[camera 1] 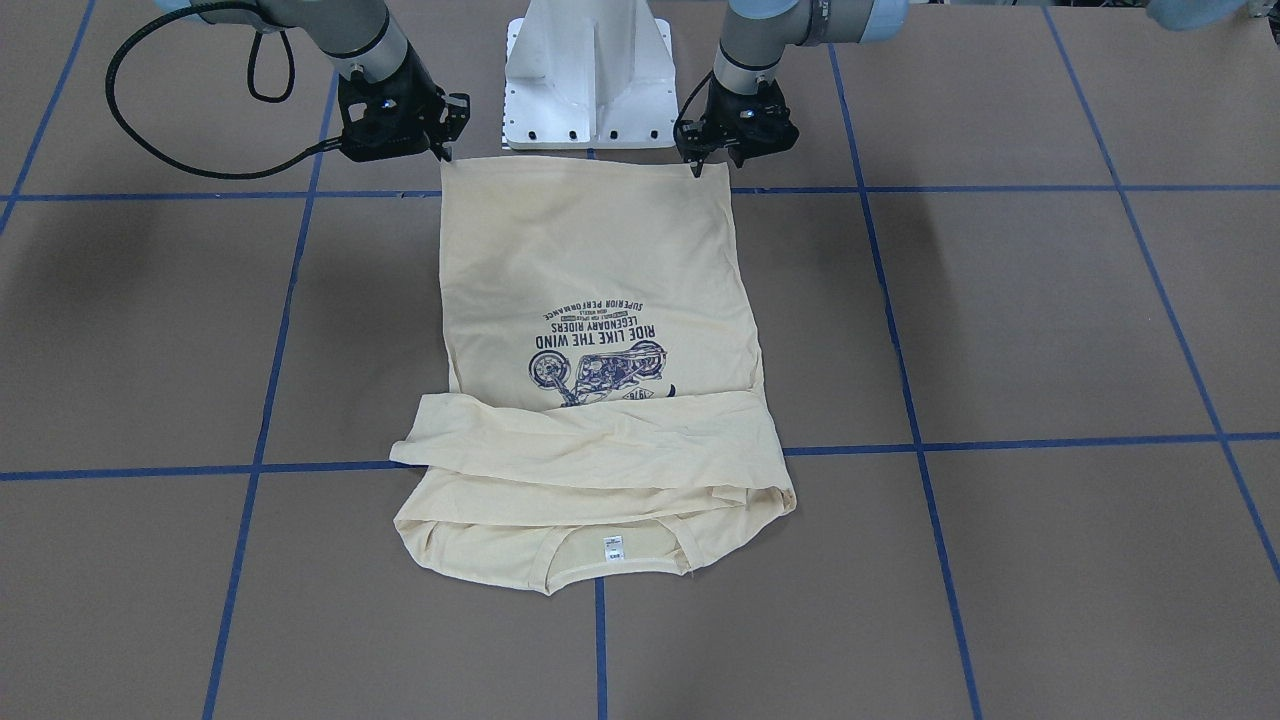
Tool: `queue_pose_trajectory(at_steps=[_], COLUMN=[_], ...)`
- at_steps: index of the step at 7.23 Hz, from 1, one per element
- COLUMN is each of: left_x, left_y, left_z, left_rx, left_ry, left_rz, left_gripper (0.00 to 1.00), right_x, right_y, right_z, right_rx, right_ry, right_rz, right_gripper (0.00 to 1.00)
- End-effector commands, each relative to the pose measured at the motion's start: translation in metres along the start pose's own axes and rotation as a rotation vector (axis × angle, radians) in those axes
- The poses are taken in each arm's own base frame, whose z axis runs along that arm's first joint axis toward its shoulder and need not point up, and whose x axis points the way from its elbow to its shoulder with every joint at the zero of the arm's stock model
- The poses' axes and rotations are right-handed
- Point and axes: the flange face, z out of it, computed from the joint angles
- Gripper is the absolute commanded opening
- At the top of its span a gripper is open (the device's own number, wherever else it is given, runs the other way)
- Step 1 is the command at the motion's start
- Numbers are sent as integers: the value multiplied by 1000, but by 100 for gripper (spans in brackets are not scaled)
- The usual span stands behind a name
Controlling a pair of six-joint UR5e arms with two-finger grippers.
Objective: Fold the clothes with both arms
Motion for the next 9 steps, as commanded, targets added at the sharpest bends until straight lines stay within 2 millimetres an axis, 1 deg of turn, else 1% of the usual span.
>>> queue_pose_trajectory(at_steps=[1,4,5,6,7,9], left_x=[-1,-2,-1,-1,-1,1], left_y=[-1,-5,-5,-4,-2,0], left_z=[4,7,4,3,3,2], left_rx=[2,7,6,3,2,-3], left_ry=[-7,-15,-9,-8,-13,-10], left_rz=[-2,-8,-9,-13,-11,-9], left_gripper=[69,64,56,44,30,24], right_x=[1,2,2,3,3,4], right_y=[-2,-4,-4,-5,-5,-6], right_z=[-2,-4,-4,-5,-5,-4], right_rx=[-3,-9,-9,-7,-6,-7], right_ry=[-3,-6,-5,-5,-5,-2], right_rz=[4,8,9,10,8,9], right_gripper=[0,0,0,0,0,0])
